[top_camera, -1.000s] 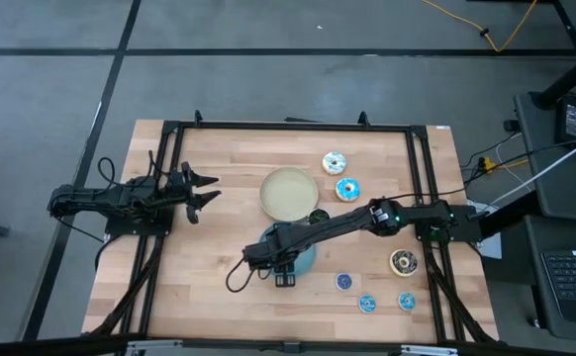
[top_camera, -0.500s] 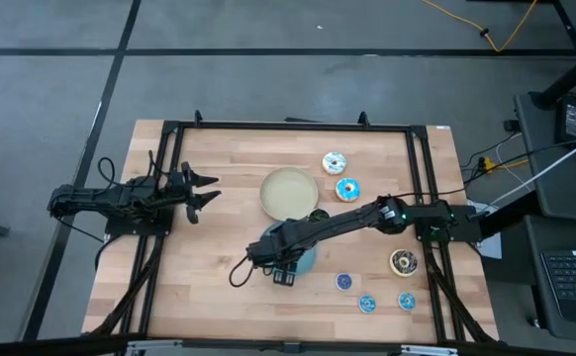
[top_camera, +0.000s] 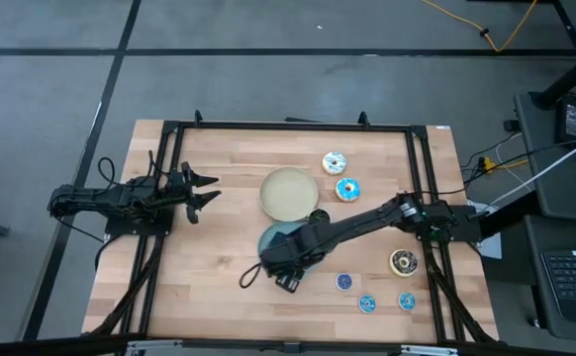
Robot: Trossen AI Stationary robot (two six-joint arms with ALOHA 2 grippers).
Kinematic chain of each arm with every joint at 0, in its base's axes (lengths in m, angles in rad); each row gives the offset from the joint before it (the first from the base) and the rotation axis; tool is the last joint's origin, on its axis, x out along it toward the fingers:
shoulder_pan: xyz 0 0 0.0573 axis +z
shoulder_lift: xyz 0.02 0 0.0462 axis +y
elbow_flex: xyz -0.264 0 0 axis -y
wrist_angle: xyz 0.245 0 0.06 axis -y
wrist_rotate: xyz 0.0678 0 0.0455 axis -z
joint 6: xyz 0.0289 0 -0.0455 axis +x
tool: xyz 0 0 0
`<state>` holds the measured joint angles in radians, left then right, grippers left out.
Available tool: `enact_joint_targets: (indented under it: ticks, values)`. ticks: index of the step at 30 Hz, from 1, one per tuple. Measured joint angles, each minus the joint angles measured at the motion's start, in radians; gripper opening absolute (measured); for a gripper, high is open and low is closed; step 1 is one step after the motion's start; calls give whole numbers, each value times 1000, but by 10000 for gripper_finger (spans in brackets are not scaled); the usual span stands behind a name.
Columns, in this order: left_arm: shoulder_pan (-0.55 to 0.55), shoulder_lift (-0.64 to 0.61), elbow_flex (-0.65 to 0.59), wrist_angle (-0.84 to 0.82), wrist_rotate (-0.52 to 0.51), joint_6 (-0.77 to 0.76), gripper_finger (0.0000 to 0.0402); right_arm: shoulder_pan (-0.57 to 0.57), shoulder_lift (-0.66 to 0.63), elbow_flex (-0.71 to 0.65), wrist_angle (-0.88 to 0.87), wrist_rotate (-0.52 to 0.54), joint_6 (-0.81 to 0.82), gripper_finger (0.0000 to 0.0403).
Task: Pick & Place donuts
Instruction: Put the small light blue donut on the blue plate
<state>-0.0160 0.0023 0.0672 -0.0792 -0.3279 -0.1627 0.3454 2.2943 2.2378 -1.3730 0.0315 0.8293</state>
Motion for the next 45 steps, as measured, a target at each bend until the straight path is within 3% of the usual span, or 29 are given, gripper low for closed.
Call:
enact_joint_targets:
  ticks: [13, 26, 35, 45]
  values:
    - [0, 0, 0, 0, 0, 0, 196, 114, -377, -491, 104, -1, 199, 165]
    - [0, 0, 0, 0, 0, 0, 196, 286, -680, -843, 137, -35, 380, 165]
    - [0, 0, 0, 0, 0, 0, 196, 431, -788, -1008, 219, -73, 541, 165]
    - [0, 0, 0, 0, 0, 0, 196, 591, -800, -1136, 326, -119, 683, 165]
